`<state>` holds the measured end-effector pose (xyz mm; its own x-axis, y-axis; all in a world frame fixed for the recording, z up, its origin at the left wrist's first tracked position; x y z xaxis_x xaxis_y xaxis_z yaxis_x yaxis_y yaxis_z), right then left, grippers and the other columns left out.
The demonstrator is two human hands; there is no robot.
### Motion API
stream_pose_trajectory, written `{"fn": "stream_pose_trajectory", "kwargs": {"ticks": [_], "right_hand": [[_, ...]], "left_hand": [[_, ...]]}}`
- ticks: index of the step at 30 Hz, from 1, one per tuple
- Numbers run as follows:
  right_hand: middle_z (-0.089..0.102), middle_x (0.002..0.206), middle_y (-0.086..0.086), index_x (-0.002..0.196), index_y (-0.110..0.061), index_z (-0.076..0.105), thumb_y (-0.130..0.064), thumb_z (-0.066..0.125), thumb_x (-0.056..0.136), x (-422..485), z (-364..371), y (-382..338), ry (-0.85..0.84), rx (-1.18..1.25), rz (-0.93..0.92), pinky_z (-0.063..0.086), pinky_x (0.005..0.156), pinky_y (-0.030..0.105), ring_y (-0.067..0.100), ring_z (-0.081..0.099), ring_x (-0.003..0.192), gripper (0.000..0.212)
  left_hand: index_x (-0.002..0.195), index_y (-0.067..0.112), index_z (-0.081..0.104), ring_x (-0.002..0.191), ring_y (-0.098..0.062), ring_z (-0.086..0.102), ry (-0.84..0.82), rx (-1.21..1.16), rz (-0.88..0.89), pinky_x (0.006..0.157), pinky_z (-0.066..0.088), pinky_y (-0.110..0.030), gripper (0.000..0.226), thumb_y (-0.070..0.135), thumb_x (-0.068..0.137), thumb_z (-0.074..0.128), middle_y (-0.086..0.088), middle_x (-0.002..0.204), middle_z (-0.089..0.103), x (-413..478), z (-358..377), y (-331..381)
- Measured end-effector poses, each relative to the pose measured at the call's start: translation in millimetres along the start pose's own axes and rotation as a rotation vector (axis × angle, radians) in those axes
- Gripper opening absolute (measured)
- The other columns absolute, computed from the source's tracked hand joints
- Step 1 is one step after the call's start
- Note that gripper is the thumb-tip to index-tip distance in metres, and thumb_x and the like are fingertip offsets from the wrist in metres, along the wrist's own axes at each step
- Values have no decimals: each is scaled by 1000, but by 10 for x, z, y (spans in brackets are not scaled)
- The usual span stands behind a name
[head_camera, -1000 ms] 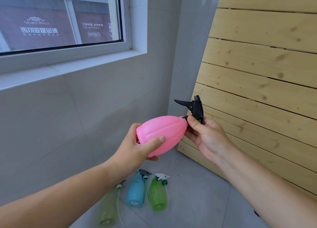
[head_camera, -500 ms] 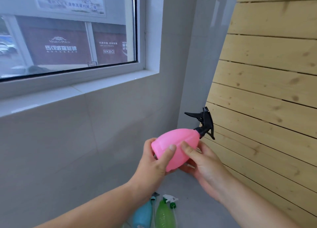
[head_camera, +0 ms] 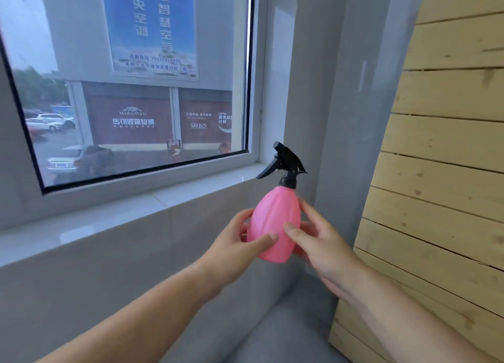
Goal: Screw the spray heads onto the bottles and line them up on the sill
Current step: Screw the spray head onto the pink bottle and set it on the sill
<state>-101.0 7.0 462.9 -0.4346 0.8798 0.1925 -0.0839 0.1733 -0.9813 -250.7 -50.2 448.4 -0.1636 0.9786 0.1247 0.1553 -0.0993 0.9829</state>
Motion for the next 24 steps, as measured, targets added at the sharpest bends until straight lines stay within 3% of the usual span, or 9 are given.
{"fn": "stream_pose_trajectory", "kwargs": {"ticks": [2,5,9,12,14,18,20,22,24], "right_hand": [[72,116,6,137,-45,49,-45,76,70,380,72,-177,19,-65,-49,53,97,47,22,69,108,72],[72,112,5,140,-35,47,-34,72,83,974,216,-437,7,-106,-91,56,93,48,22,72,100,62],[69,110,1,139,-34,46,-38,67,86,1472,295,-620,12,-198,-110,57,90,49,24,72,96,57],[67,108,0,133,-34,49,-35,60,92,1771,407,-625,-33,-249,-125,58,89,49,24,71,96,42],[67,110,2,132,-36,50,-36,59,92,1952,454,-587,-57,-279,-140,57,90,49,23,70,99,41],[68,111,5,121,-45,54,-35,58,89,2214,509,-490,-62,-296,-148,55,95,47,24,69,101,34],[69,111,5,124,-45,54,-35,59,88,2310,491,-461,-40,-301,-151,55,94,46,24,70,99,38],[69,112,8,130,-43,54,-35,61,88,2371,459,-418,-23,-312,-150,56,92,43,24,70,97,43],[69,112,10,132,-41,54,-35,62,88,2418,405,-369,4,-323,-149,57,86,38,24,70,92,45]], "left_hand": [[144,27,46,109,-16,72,20,87,31,82,54,-20,63,27,89,77,-4,123,73,288,-192,250],[146,26,45,110,-20,71,79,208,76,82,54,-24,68,31,87,78,-5,124,72,745,-502,608],[146,25,49,108,-22,71,131,333,61,89,58,-36,70,42,84,79,-4,124,71,1112,-724,846],[143,21,54,96,-21,67,185,366,45,62,46,-24,65,40,86,78,-6,122,70,1317,-878,858],[140,19,56,82,-18,63,233,370,48,55,44,-21,61,34,86,80,-5,115,70,1401,-943,842],[140,16,57,74,-17,57,289,365,39,85,56,-42,62,25,84,83,-7,112,70,1586,-1020,763],[138,16,58,68,-15,55,302,360,44,82,55,-40,62,25,83,83,-7,108,69,1697,-1030,719],[138,14,58,81,-20,63,308,358,51,76,55,-37,63,26,82,84,-6,109,69,1793,-1018,657],[140,12,59,101,-25,67,320,360,54,86,56,-37,65,27,82,84,-6,119,70,1884,-995,598]]}}
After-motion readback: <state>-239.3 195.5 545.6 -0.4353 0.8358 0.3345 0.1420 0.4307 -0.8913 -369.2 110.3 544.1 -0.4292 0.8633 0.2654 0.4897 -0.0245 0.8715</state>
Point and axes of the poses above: each hand's wrist, its own x-axis towards the middle knuckle, its own z-axis out of the palm, y = z × x, the point moved 7 cm from there along x, towards the middle knuckle
